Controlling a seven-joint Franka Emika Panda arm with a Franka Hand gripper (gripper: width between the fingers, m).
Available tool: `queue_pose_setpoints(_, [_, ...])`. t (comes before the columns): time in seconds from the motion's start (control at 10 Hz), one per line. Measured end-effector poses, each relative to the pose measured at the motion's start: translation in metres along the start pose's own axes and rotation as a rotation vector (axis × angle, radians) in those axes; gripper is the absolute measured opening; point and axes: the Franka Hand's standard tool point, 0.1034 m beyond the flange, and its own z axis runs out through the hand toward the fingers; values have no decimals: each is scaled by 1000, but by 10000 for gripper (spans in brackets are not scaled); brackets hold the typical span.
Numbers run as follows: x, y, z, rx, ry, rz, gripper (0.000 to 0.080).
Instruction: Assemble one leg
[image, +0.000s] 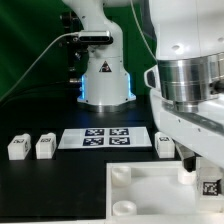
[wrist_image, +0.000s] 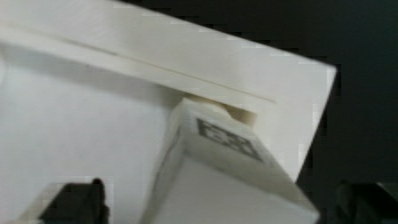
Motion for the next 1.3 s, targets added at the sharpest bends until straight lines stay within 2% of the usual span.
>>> queue_pose_setpoints(0.3, [2,2,1,-5,4,-229,649])
queue_pose_setpoints(0.4, [3,2,2,-17,15,-381,649])
queue_pose_setpoints(0.5, [2,3,3,-44,35,-604,649])
queue_pose_setpoints(0.7, [1,2,5,-65,57,-953,649])
queue_pose_setpoints(0.8, [1,2,5,-63,58,-935,649])
queue_pose_setpoints(0.9, [1,2,5,-62,59,-893,525])
queue_pose_setpoints(1.0, [1,2,5,-61,60,-877,525])
queue_pose_setpoints(1.1, [0,2,5,-55,60,-774,385])
queue_pose_setpoints(1.2, [1,2,5,-49,61,-656,289])
queue_pose_setpoints(1.3, [1,2,5,-45,63,-553,289])
